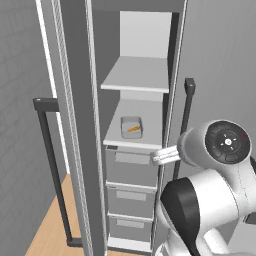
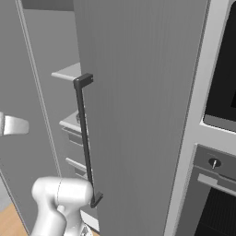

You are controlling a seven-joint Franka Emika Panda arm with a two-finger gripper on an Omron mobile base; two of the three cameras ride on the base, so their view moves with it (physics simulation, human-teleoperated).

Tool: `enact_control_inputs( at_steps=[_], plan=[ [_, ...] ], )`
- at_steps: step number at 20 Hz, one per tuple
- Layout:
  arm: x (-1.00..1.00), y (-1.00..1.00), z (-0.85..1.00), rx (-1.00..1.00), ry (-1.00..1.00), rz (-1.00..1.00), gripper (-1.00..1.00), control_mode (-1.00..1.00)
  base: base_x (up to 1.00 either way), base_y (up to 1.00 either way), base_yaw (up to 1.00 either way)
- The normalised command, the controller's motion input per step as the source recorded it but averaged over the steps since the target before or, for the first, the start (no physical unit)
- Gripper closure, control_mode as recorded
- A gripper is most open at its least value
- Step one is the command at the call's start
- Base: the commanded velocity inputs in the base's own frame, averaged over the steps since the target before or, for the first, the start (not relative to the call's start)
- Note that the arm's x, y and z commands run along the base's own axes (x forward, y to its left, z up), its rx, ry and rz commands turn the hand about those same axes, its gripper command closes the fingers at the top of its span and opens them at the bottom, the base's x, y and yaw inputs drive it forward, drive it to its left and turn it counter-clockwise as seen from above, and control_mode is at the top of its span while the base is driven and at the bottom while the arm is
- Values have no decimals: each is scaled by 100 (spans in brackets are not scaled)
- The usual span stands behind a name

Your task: Take the meat container that has the shrimp and place it on the second highest rack of the freezer. Then take the vegetable container that has the garlics and place it on the highest rack of the freezer.

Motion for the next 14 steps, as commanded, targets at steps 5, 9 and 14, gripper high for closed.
enact_control_inputs(
  at_steps=[5, 9, 14],
  plan=[
    [-47, -4, 4, 11, -3, -14, -100, -100, 0, 0, 0],
    [-8, 0, 0, 3, 2, -4, -100, 100, -8, 0, -6],
    [0, 0, 0, 0, 0, 0, -100, 100, -46, -5, -21]
  ],
)
